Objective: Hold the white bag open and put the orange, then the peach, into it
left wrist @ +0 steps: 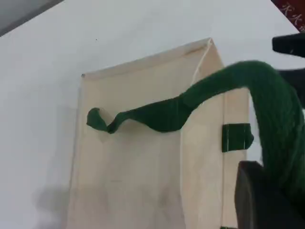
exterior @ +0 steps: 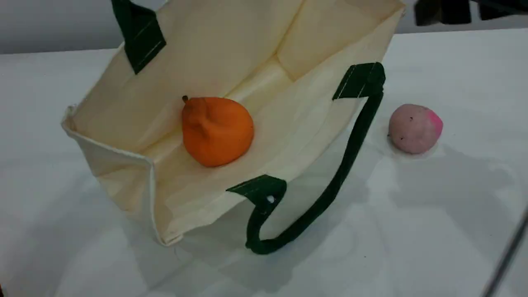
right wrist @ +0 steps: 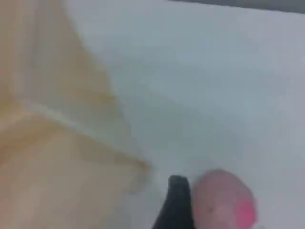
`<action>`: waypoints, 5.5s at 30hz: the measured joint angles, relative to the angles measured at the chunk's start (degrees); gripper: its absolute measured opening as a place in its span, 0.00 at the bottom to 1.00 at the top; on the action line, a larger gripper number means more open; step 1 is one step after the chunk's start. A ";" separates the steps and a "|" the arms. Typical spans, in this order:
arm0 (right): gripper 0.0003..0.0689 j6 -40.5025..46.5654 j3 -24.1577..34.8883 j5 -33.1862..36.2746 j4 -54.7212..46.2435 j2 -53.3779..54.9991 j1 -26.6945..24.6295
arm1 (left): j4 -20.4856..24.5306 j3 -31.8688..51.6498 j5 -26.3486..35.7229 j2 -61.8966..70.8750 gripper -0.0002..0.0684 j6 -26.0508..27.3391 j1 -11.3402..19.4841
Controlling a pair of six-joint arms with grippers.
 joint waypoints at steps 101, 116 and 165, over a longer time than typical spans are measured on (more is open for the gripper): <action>0.21 -8.89 -7.12 -12.60 8.44 4.39 0.12 | -1.53 0.00 -0.06 0.00 0.11 0.06 0.00; 0.21 -8.89 -0.31 17.09 7.75 -10.64 0.12 | -1.44 0.00 0.04 0.00 0.11 0.06 0.00; 0.54 -8.89 -15.97 32.56 8.49 18.54 11.60 | -6.04 0.00 0.03 0.68 0.11 0.21 0.00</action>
